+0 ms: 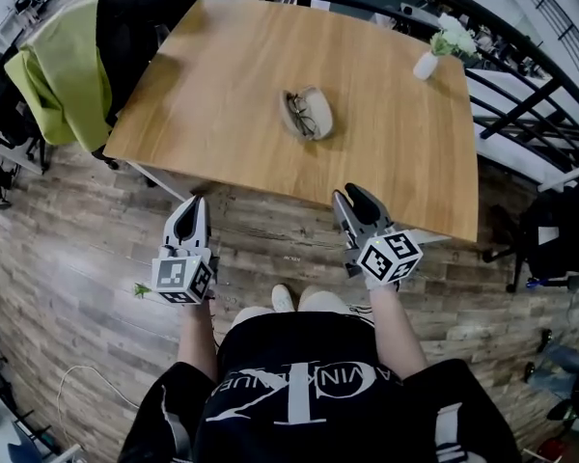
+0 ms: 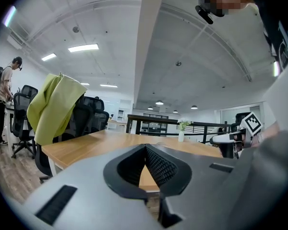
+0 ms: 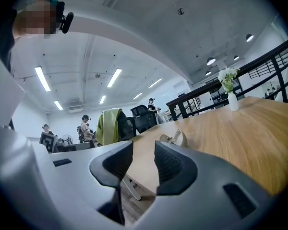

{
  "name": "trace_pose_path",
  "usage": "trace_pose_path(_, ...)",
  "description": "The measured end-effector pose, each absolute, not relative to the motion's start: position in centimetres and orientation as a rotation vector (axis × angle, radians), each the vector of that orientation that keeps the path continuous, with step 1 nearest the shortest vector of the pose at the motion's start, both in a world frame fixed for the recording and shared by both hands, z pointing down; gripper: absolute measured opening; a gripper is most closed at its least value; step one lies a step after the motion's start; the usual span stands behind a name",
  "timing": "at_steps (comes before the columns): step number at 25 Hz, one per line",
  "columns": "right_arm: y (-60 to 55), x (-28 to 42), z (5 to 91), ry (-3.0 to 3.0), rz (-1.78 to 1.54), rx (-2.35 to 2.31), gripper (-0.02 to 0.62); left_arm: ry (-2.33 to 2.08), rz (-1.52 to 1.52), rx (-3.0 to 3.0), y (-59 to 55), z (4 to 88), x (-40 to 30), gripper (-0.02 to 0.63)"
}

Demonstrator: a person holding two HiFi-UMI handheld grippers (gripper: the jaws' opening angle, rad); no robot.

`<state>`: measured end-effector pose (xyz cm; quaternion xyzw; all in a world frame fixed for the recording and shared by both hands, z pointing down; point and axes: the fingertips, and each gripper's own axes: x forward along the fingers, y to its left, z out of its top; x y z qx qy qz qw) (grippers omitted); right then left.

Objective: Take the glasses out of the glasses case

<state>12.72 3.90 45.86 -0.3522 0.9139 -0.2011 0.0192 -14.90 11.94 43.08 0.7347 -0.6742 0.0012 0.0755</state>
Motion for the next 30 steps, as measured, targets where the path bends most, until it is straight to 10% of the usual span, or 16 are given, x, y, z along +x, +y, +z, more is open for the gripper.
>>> trace_pose_path(30,-8.7,6.5,48.9,2.766,-0.774,-1.148,0.126,-1.851,-0.005,2.275,-2.6,45.5,-17.9,0.015)
